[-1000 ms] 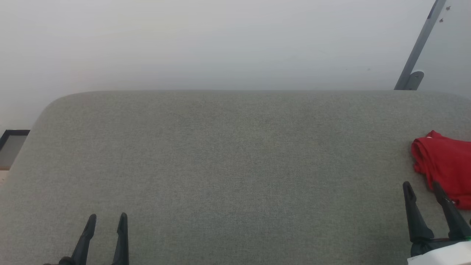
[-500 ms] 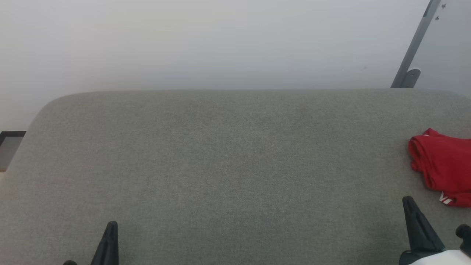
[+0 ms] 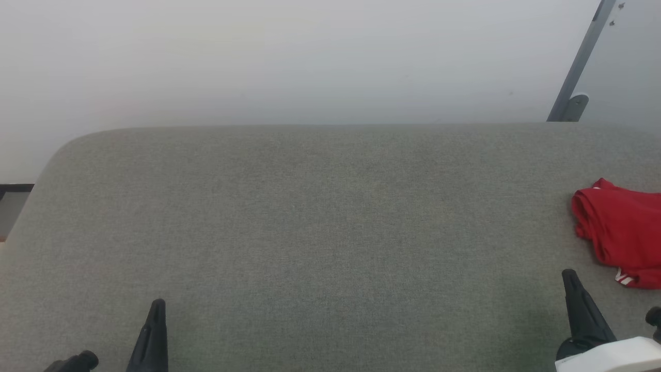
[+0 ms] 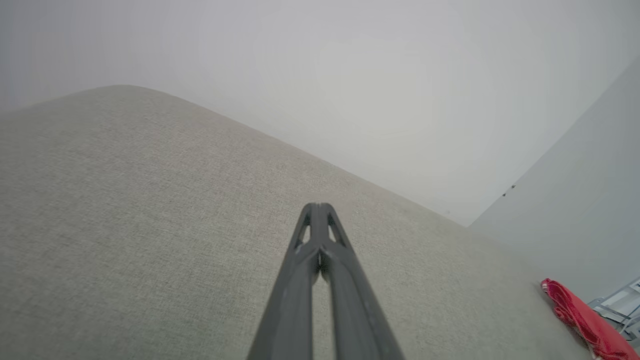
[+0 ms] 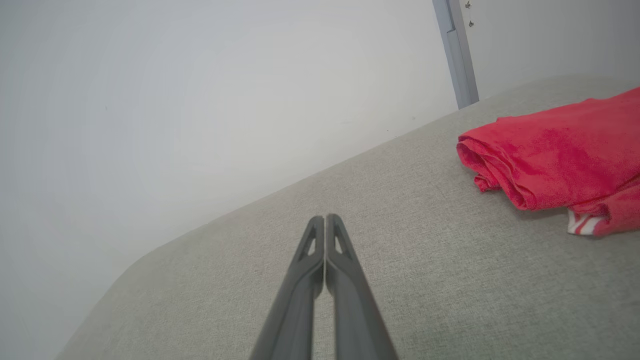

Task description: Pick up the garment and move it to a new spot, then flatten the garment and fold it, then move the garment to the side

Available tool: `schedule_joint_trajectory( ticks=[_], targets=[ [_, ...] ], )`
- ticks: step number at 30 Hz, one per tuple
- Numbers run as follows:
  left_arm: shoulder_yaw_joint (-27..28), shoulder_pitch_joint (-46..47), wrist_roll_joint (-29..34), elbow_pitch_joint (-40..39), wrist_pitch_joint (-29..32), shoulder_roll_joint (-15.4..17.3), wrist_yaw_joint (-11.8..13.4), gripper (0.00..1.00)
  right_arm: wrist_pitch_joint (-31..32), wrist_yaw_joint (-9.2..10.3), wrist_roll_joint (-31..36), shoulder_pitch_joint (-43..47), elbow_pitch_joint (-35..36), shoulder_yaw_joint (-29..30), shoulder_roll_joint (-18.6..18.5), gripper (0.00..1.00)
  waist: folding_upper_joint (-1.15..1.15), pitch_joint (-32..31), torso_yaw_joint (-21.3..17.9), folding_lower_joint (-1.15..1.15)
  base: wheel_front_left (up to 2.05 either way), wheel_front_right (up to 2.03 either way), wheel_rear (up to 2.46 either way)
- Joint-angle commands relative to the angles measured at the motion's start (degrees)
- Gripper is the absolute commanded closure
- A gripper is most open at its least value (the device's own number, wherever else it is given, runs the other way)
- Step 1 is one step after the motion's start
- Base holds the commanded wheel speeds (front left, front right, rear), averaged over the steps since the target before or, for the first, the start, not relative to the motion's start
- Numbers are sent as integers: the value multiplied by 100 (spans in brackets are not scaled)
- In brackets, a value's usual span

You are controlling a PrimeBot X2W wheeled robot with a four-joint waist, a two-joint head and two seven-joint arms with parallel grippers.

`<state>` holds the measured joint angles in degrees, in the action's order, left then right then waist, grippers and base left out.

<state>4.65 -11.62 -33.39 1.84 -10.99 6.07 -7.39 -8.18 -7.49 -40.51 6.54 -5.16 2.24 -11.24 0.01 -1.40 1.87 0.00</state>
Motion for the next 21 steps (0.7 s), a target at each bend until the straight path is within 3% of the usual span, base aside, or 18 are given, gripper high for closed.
schedule_joint_trajectory(
  ticks=[1,21],
  targets=[
    [4,170,-241,-36,45,27,0,100,46,0,-188,-166,47,46,-16,100,-1,2,-2,0,0,0,0],
    [-32,625,-1865,302,443,-2,-6,100,424,0,-1574,-482,-204,134,203,100,-1,31,-37,0,0,0,0]
  ],
)
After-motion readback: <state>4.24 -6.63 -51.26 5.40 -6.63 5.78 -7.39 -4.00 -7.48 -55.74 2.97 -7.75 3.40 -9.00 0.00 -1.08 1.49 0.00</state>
